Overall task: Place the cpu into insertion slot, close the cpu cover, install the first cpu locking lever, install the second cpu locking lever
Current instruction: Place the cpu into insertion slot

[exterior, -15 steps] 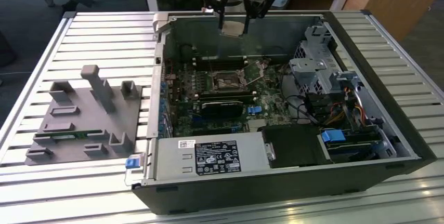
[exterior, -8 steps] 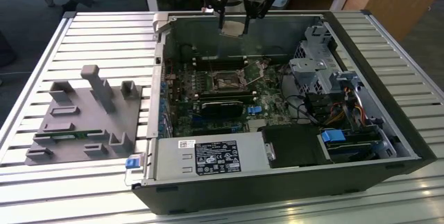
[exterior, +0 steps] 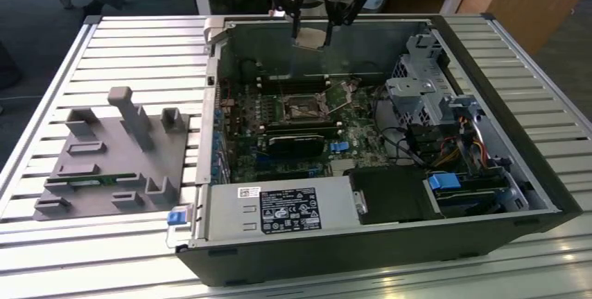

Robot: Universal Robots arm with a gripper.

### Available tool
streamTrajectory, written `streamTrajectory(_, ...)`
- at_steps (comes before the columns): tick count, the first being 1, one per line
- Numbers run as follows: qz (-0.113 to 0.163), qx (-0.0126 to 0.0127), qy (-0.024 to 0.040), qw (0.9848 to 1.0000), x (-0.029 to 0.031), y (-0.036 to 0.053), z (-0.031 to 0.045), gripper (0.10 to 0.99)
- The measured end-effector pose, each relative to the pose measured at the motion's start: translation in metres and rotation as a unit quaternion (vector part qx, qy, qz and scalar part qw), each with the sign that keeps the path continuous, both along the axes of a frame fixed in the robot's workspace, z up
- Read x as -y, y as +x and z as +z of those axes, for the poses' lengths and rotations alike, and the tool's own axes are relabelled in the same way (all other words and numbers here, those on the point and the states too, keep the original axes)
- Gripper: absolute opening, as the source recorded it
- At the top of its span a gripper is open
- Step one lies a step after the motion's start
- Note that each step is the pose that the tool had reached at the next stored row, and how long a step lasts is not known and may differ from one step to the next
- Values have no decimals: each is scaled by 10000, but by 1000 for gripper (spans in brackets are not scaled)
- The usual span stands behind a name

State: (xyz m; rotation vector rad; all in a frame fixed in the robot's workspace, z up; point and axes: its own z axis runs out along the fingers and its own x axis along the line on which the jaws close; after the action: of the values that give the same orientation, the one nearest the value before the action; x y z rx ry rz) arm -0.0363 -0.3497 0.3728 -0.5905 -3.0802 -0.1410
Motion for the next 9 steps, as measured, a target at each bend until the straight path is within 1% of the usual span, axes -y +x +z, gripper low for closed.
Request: streamTrajectory(9, -176, 0, 0, 9998, 0, 0, 0, 537)
